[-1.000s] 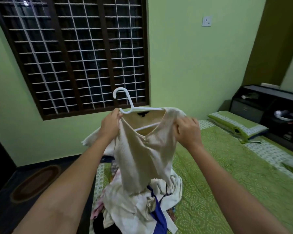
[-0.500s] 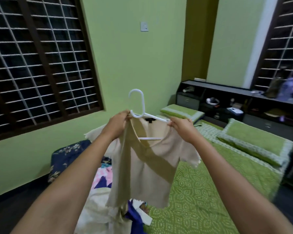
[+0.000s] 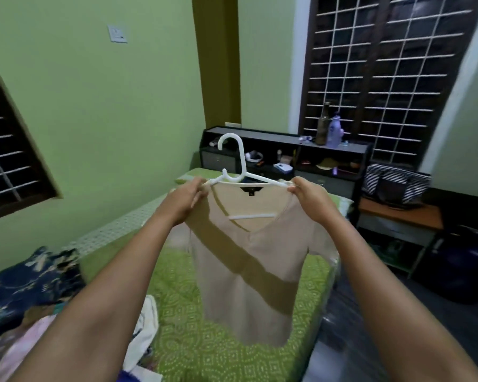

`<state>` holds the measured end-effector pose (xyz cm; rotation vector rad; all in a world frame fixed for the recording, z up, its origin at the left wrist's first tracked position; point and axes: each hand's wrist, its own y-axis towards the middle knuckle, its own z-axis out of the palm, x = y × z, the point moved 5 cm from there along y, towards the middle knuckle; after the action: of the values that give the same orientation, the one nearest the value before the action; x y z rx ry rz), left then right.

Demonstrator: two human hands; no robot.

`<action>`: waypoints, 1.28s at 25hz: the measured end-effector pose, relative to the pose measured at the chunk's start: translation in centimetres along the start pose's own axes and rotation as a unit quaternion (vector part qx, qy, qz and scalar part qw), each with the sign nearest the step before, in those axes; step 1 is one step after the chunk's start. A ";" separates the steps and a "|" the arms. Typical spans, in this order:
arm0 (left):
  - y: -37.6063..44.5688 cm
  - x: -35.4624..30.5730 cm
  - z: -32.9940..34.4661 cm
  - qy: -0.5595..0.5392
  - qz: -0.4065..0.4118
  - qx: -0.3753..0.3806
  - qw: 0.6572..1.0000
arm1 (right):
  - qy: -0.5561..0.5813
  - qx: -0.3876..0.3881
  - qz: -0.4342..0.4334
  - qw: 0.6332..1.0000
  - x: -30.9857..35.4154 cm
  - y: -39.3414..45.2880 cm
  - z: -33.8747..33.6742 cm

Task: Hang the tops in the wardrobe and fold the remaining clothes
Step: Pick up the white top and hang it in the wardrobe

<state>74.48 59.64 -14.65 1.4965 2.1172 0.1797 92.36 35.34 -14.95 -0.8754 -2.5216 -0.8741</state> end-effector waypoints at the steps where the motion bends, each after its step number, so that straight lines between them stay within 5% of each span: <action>1: 1.5 -2.4 1.5 -0.009 0.012 -0.011 1.000 | -0.009 -0.004 0.002 1.000 -1.7 0.1 -1.3; 12: 16.6 -27.4 17.2 -0.128 0.163 0.003 0.978 | -0.161 -0.051 0.079 0.983 -20.9 -0.7 -15.8; 18: 26.2 -35.4 27.4 -0.143 0.238 0.062 0.958 | -0.223 -0.108 0.176 0.953 -32.4 0.6 -21.5; 21: 32.1 -41.9 31.3 -0.144 0.278 -0.023 0.949 | -0.248 -0.129 0.227 0.933 -38.0 2.7 -24.8; 24: 37.6 -49.5 34.3 -0.173 0.338 -0.089 0.921 | -0.247 -0.166 0.290 0.910 -43.6 4.6 -29.1; 32: 45.8 -63.9 41.8 -0.295 0.445 -0.015 0.845 | -0.217 -0.242 0.393 0.860 -53.3 5.5 -35.4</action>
<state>148.78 10.89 -9.54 2.0738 0.8370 0.0583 139.97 -7.64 -11.43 -2.2626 -1.8966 -1.0915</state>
